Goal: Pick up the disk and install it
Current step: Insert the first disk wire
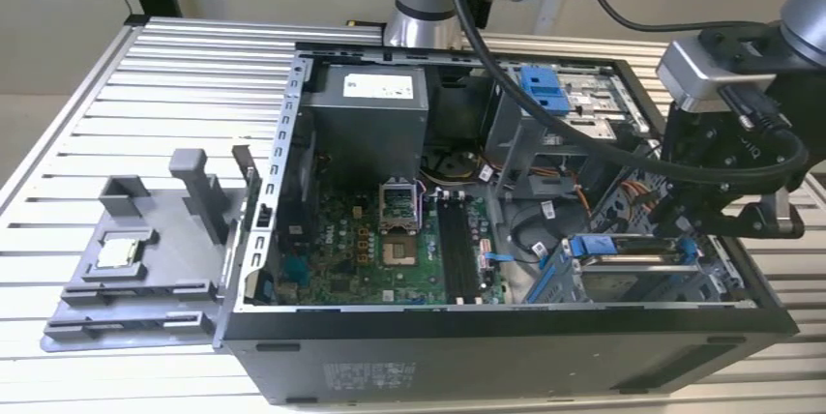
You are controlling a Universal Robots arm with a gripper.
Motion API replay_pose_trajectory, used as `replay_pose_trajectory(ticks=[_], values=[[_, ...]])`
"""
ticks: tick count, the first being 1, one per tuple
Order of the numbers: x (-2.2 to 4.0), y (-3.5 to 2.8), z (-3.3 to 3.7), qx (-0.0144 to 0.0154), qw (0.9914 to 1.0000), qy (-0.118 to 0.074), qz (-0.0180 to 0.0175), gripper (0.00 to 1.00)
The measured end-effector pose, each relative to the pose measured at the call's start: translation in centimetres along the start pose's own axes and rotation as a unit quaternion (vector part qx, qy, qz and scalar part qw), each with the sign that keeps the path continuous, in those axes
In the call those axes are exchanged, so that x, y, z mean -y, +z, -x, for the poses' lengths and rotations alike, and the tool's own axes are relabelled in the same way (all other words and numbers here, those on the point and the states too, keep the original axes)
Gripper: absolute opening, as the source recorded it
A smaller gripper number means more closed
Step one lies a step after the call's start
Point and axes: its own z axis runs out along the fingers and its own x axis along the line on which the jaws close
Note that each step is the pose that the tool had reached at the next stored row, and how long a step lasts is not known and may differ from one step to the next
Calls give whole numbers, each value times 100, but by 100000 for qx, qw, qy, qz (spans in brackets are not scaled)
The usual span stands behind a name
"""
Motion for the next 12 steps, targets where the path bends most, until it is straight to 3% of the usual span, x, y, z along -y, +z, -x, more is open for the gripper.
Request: replay_pose_trajectory(ticks=[1,2,5,6,12], values=[[-5,-1,0,51,100000,10,-157,0],[-15,-1,-1,162,99998,-3,-665,0],[-52,3,-3,533,99960,-50,-2791,0],[-69,3,-4,537,99947,-63,-3202,0],[-144,5,-15,537,99929,118,-3735,0]])
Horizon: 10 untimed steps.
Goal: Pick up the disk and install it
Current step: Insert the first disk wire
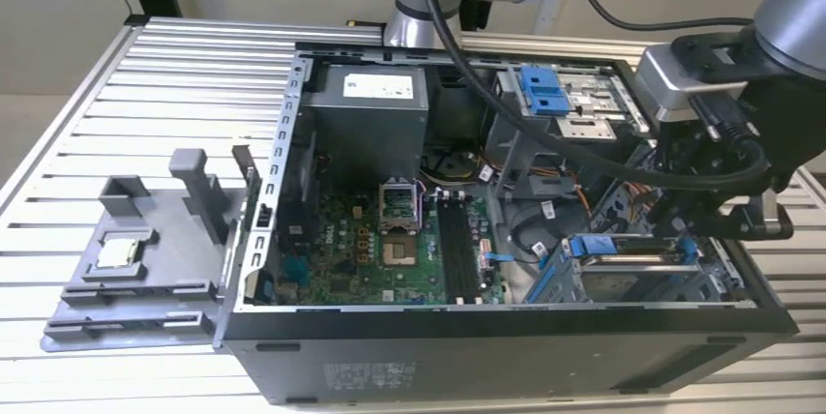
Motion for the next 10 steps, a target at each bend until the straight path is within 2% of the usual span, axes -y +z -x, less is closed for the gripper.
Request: replay_pose_trajectory(ticks=[7,10], values=[[-9,7,-14,-112,99989,1502,-58,0],[-36,9,-26,-130,99983,1822,-72,0]])
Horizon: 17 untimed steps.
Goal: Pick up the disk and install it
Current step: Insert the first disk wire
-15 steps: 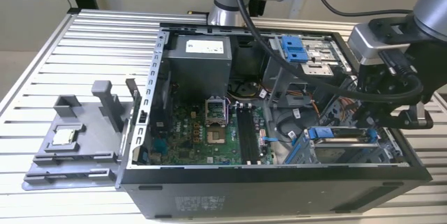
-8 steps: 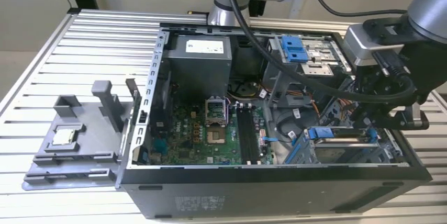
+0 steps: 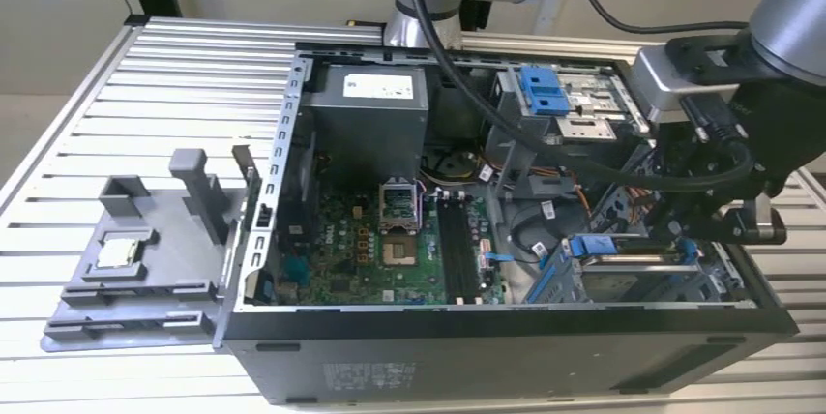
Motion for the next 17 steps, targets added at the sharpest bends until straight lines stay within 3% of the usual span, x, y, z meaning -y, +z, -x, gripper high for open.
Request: replay_pose_trajectory(ticks=[6,11,17], values=[[-10,3,-12,-25,100000,-12,-12,0],[-17,25,-13,0,99999,-57,-346,0],[-43,28,-14,0,99999,-65,-389,0]])
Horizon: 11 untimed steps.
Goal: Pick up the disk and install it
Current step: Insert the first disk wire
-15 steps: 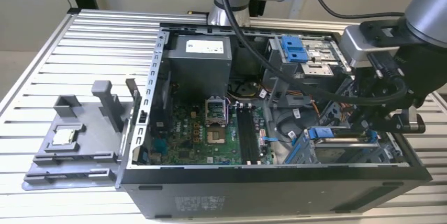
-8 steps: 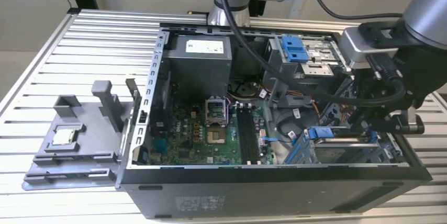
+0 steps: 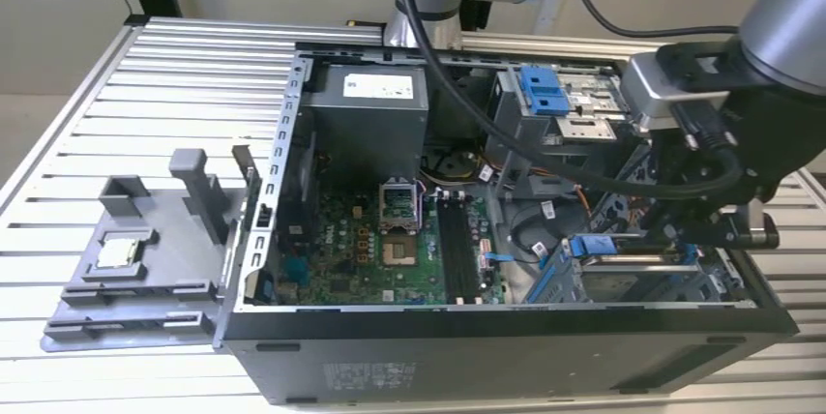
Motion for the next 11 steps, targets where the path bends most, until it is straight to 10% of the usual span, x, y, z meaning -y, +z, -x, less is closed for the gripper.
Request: replay_pose_trajectory(ticks=[11], values=[[-6,20,-1,30,99998,-22,-695,0]])
